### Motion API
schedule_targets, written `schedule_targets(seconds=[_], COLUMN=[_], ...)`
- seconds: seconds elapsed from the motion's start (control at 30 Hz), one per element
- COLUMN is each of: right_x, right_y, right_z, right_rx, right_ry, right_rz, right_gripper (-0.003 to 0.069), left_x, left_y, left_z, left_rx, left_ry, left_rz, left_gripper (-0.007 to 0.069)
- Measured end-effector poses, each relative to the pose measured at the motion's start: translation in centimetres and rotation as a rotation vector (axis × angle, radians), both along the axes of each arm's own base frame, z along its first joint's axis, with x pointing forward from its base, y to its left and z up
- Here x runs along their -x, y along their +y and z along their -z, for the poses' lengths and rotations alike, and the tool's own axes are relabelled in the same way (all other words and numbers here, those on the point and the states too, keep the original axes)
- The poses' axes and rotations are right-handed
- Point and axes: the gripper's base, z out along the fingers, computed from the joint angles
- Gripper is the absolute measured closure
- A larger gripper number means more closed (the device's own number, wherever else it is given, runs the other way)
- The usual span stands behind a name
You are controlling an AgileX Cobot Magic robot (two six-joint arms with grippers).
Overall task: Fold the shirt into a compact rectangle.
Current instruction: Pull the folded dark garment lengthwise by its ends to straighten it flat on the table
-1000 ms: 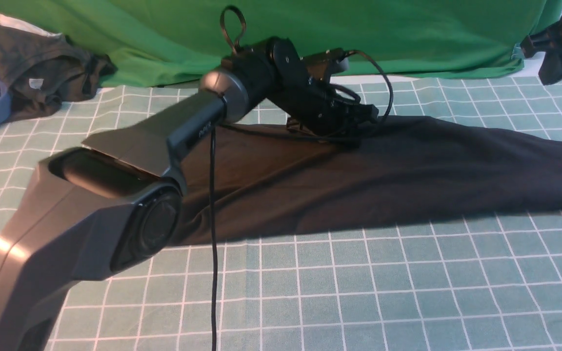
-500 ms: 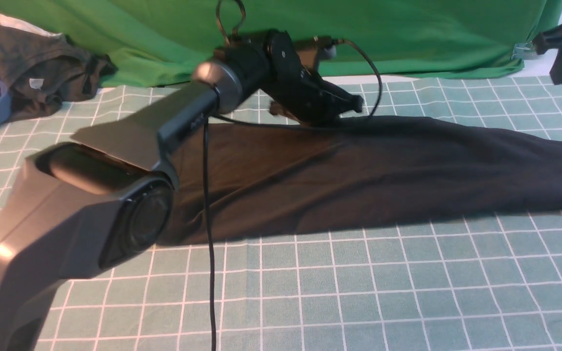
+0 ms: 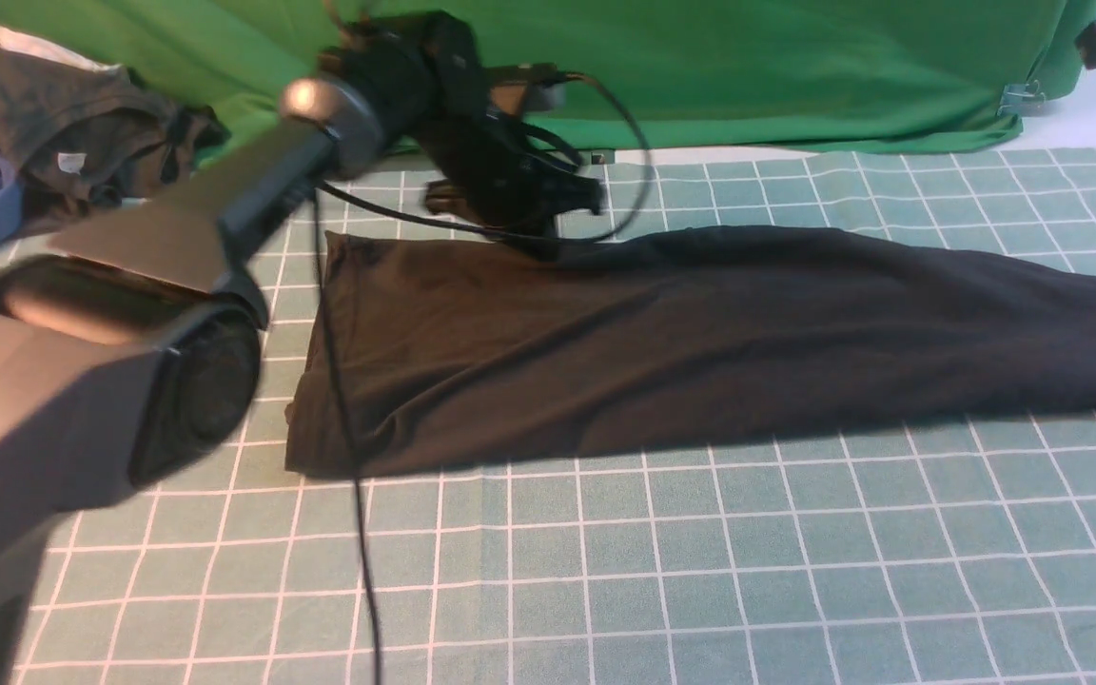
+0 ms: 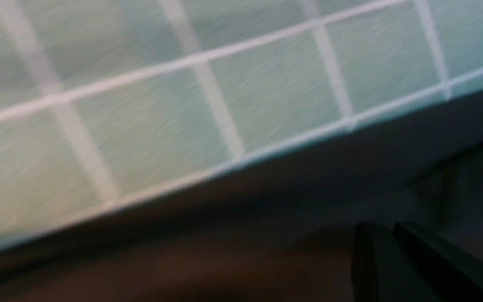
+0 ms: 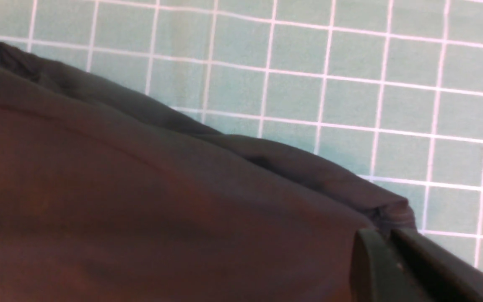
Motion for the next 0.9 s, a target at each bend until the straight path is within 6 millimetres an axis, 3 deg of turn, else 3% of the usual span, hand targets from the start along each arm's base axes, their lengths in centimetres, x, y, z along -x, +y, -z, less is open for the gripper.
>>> schedule_targets(seconds=[0.1,0.2,0.27,0.37,0.43,0.67,0.77,0.9], right_x=[0.1,0.2,0.0,-0.9,-1.6,-3.6,-3.8,-3.9], right_y=[-1.6,-3.1,-5.1,-6.7,-7.0,-6.5,-6.5,-6.4], right_z=[0.2,1.0,2.6,5.6,7.7,14.1,15.5,15.9], right_rx=[-0.006,-0.008,-0.015,-0.04,-0.062,-0.169,-0.173,-0.172], right_ry=[0.008,0.033,0.071,0.132,0.166,0.247,0.267,0.27], right_rz=[0.057,0.093,0.138,0.172,0.174,0.148,0.127,0.101], right_gripper=[0.058,0.0519,0.0405,0.0265,0.0219,0.0195,0.0194,0.0221], left_x=[0.8,1.2,2.3,4.1,5.3,9.6,11.4,12.9], left_y=[2.5,3.2,3.5,3.2,2.9,2.6,3.1,3.5], left_z=[-2.7,-3.9,-4.9,-3.7,-2.8,-1.6,-1.4,-1.5], left_rx=[-0.009,-0.015,-0.022,-0.045,-0.06,-0.08,-0.088,-0.105], left_ry=[0.041,0.038,0.055,0.131,0.155,0.161,0.166,0.142], left_rz=[-0.016,-0.021,-0.017,-0.003,0.003,-0.005,-0.011,-0.013], left_gripper=[0.0615,0.0615,0.0613,0.0613,0.0613,0.0613,0.0613,0.0613])
